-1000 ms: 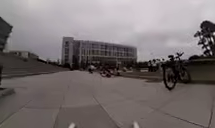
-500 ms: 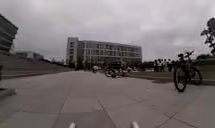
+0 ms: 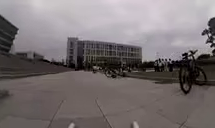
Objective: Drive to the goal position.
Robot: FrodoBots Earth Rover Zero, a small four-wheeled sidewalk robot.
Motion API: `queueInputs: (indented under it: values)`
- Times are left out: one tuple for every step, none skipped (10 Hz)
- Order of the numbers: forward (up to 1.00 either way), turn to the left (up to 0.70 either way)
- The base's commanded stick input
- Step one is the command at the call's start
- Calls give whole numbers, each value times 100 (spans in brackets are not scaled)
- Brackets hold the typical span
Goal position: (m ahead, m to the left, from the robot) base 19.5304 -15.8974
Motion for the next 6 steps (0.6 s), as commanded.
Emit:
queueInputs:
  values:
    - [45, 0]
    - [45, 0]
    - [45, 0]
    - [45, 0]
    - [45, 0]
    - [45, 0]
